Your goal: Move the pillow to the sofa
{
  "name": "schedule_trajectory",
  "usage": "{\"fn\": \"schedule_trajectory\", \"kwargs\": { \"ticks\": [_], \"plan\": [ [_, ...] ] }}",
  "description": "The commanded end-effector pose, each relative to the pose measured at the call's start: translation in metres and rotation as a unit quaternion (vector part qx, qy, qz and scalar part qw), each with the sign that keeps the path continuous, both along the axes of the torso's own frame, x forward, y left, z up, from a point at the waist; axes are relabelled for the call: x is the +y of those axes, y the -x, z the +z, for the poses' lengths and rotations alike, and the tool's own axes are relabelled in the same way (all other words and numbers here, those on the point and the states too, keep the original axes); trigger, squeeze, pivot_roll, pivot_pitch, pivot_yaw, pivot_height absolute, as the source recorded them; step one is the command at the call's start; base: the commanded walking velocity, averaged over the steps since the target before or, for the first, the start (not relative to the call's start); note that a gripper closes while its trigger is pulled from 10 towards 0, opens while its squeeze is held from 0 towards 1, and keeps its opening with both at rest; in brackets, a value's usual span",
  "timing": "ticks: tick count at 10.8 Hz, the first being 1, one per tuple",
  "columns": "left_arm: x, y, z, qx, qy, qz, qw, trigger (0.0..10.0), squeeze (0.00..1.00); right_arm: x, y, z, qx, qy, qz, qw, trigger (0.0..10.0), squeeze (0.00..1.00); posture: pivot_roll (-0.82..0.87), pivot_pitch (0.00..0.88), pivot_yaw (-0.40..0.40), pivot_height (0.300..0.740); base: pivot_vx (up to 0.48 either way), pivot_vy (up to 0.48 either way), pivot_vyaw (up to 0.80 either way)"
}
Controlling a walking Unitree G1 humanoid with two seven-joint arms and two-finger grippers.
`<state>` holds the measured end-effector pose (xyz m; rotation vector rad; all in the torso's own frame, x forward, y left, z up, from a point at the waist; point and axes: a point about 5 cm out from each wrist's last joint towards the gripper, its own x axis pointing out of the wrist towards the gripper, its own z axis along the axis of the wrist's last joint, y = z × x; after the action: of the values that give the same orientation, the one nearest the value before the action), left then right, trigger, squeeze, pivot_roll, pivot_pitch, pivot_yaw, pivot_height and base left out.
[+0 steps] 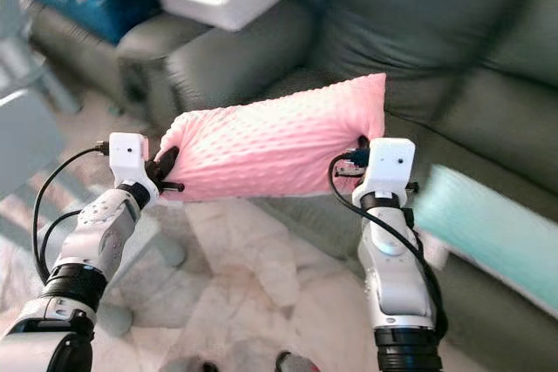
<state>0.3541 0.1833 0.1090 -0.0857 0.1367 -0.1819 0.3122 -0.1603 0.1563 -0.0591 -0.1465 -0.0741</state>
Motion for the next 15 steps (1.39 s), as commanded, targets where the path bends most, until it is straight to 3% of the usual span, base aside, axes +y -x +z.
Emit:
{"fn": "schedule_trajectory", "kwargs": {
  "ticks": [1, 3, 7, 15],
  "plan": [
    [0.0007, -0.0002, 0.0009, -0.002, 0.002, 0.005, 1.000, 10.0, 0.00, -0.0131, 0.0033, 0.0038, -0.009, 0.004, -0.023, 1.000, 10.0, 0.00, -0.17, 0.196, -0.018, 0.740, 0.375, 0.247, 0.00],
    [-0.0016, 0.0002, -0.0005, 0.001, 0.004, 0.003, 1.000, 10.0, 0.00, -0.0134, 0.0036, 0.0035, -0.008, 0.005, -0.023, 1.000, 10.0, 0.00, -0.17, 0.197, -0.019, 0.740, 0.334, 0.247, 0.00],
    [-0.0057, 0.0005, -0.0002, -0.003, 0.006, -0.003, 1.000, 10.0, 0.00, -0.0139, 0.0027, 0.0028, -0.003, 0.005, -0.026, 1.000, 10.0, 0.00, -0.17, 0.196, -0.018, 0.740, 0.000, 0.000, 0.00],
    [-0.0067, -0.0007, 0.0040, -0.017, 0.012, -0.007, 1.000, 10.0, 0.00, -0.0127, 0.0015, 0.0042, -0.004, 0.005, -0.027, 1.000, 10.0, 0.00, -0.17, 0.189, -0.016, 0.740, 0.000, 0.000, -0.79]
  ]
}}
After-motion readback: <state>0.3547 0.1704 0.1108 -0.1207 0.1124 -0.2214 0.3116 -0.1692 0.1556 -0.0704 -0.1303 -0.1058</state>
